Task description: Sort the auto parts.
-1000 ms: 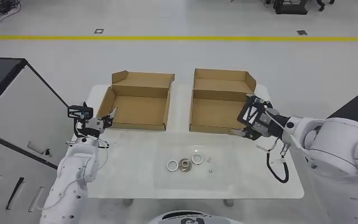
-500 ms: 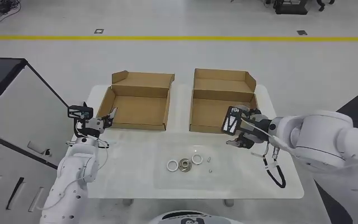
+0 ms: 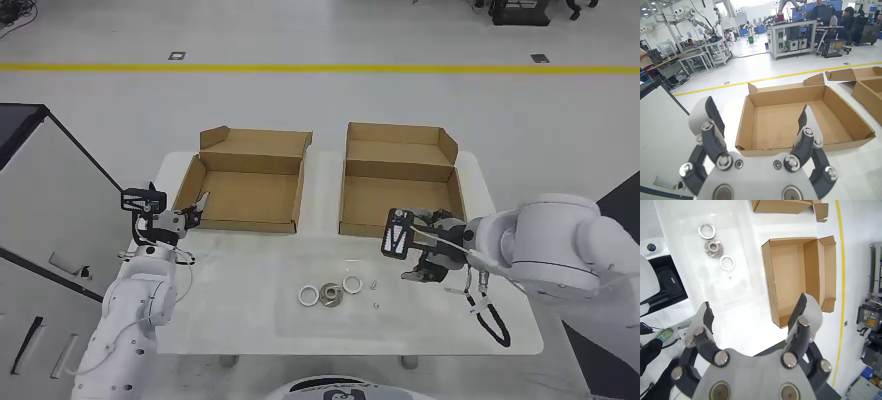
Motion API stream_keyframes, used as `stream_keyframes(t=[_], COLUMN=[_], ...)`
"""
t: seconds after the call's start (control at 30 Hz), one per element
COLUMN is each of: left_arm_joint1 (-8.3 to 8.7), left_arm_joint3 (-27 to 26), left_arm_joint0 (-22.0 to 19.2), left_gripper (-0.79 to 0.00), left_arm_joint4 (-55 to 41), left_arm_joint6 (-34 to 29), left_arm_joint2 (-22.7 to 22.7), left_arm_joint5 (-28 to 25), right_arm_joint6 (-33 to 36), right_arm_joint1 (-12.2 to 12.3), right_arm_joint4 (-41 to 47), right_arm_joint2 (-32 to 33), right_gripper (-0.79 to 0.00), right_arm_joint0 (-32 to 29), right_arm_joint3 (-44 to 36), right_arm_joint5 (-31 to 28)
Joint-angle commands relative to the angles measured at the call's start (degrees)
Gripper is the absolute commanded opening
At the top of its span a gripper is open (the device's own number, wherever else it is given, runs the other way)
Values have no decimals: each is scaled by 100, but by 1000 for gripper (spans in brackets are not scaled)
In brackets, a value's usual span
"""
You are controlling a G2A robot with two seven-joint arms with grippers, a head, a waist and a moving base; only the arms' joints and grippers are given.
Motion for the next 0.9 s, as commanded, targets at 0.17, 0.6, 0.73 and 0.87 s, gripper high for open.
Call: stream_keyframes(t=[0.17, 0.6, 0.73, 0.87], left_arm_joint1=[0, 0, 0, 0], left_arm_joint3=[0, 0, 0, 0], left_arm_joint0=[0, 0, 0, 0], left_gripper=[0, 0, 0, 0], left_arm_joint4=[0, 0, 0, 0], left_arm_joint6=[0, 0, 0, 0], left_arm_joint2=[0, 0, 0, 0], left_arm_joint5=[0, 0, 0, 0], right_arm_joint6=[126, 195, 134, -5], right_arm_joint1=[52, -11, -98, -184], right_arm_joint4=[-27, 35, 32, -97], right_arm_joint2=[-675, -1395, -1625, -1852], right_gripper=[0, 0, 0, 0], right_arm_joint0=[173, 590, 687, 759], right_arm_joint3=[-51, -11, 49, 176], right_arm_joint5=[126, 273, 327, 273])
